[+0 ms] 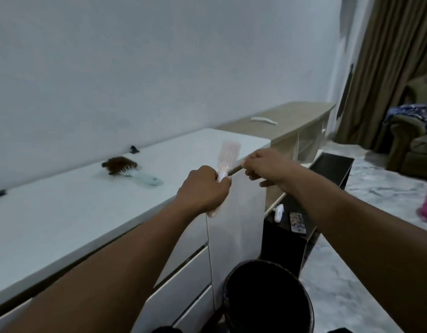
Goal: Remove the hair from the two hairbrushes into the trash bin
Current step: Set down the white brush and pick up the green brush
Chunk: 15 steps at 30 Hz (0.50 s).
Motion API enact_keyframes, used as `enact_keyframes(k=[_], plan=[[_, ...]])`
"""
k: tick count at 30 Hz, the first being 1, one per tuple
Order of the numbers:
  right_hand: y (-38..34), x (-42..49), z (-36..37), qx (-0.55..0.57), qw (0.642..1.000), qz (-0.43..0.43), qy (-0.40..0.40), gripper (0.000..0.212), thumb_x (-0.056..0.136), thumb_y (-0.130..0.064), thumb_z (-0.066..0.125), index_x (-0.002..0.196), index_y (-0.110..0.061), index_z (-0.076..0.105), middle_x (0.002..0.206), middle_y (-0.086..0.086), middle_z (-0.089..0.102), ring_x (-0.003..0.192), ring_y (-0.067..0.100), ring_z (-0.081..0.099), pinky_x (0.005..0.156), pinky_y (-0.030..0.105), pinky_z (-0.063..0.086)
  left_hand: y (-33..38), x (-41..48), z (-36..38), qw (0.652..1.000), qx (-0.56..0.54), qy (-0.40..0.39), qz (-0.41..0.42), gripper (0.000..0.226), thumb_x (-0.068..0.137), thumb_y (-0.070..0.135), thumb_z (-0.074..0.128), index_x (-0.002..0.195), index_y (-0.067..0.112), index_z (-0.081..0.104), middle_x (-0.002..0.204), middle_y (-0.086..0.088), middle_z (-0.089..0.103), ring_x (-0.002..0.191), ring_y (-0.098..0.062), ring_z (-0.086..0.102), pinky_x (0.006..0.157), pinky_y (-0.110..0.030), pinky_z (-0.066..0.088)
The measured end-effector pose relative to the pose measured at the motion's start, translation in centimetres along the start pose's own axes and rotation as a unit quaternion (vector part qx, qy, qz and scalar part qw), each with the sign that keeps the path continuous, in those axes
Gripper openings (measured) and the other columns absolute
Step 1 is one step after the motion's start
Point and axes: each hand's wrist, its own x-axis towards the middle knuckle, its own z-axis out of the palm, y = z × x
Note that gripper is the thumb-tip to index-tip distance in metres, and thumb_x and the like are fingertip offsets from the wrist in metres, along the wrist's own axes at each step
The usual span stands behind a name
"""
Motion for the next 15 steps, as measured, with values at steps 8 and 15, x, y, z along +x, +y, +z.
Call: enact_keyframes(k=[8, 15], plan=[[-8.9, -2.1, 2.5, 0.006, 0.996, -0.082, -0.030, 0.035, 0.091, -0.027, 0.066, 0.113, 0.000, 0.065, 0.093, 0.008, 0.067, 0.082, 0.019, 0.058, 0.070, 0.033, 0.042, -1.5, -1.4, -9.0, 0.995, 0.034, 0.088, -0.017, 0.040, 0.093, 0.046, 0.053, 0.064, 0.020, 0.045, 0.062, 0.003, 0.051, 0.057, -0.015, 0.051, 0.053, -0.027, 0.032], [-13.4, -1.4, 5.8, -0.006, 0.992, -0.112, -0.064, 0.031, 0.091, -0.029, 0.067, 0.111, -0.005, 0.066, 0.100, 0.009, 0.070, 0.085, 0.018, 0.060, 0.072, 0.032, 0.045, -4.6, -2.0, -14.5, 0.989, 0.049, 0.128, -0.061, 0.034, 0.091, 0.045, 0.053, 0.073, 0.017, 0.056, 0.071, 0.001, 0.063, 0.065, -0.017, 0.063, 0.059, -0.028, 0.046]])
